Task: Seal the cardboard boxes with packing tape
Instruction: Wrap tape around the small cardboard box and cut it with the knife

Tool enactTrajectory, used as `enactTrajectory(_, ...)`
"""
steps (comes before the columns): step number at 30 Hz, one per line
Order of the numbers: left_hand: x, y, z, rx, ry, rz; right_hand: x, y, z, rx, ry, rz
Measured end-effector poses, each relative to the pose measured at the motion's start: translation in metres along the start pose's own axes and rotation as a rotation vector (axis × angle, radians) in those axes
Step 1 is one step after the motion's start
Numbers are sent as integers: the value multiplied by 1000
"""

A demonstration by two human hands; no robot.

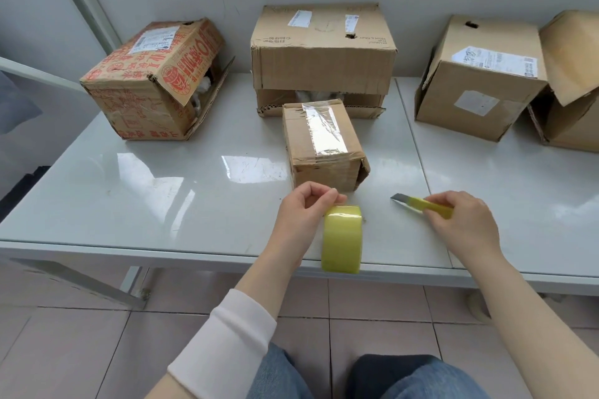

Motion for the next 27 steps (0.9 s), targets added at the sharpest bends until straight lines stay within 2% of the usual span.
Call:
enactTrajectory(3,-9,-5,-6,-52,-8,60,-6,2,-8,-54,-101,0)
enactTrajectory(5,-19,-4,-12,-65,-14,88,-4,-1,-4,-15,-73,-62)
enactTrajectory(7,-32,0,-19,-85,5,107,5,-9,7,64,103,-125)
enactTrajectory(8,-39,3,-21,-98,22,110,12,-14,14,75,258,-96)
enactTrajectory(11,-59,13,-27,-123,84,87,32,-36,36,15,714,195)
enactTrajectory(13,-71,17,-30,-135,118,72,39,-44,38,36,803,307)
enactTrajectory(15,-82,21,-32,-150,142,82,41,-47,35,66,804,339)
enactTrajectory(18,-88,26,-34,-139,157,101,45,-36,19,13,876,228)
enactTrajectory(19,-88,27,-33,-134,163,110,44,-27,10,-5,799,134)
enactTrajectory(20,-87,28,-32,-126,175,126,39,-16,-1,-7,620,55)
enactTrajectory(22,-83,27,-26,-97,205,162,24,2,-15,5,217,25)
enactTrajectory(23,-82,26,-23,-80,215,174,16,7,-19,14,97,40)
enactTrajectory(25,-80,27,-17,-56,231,190,4,10,-18,41,11,74)
enactTrajectory(27,-79,29,-15,-43,239,204,3,13,-16,26,79,77)
Point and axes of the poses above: each hand's wrist, its own y-axis towards the middle knuckle, its own x-axis out of the back of the hand, z = x × y, the point moved 1 cm from there along y, towards the middle knuckle, and after that the axes turned 6 degrees about -x, right-handed, at the moved point
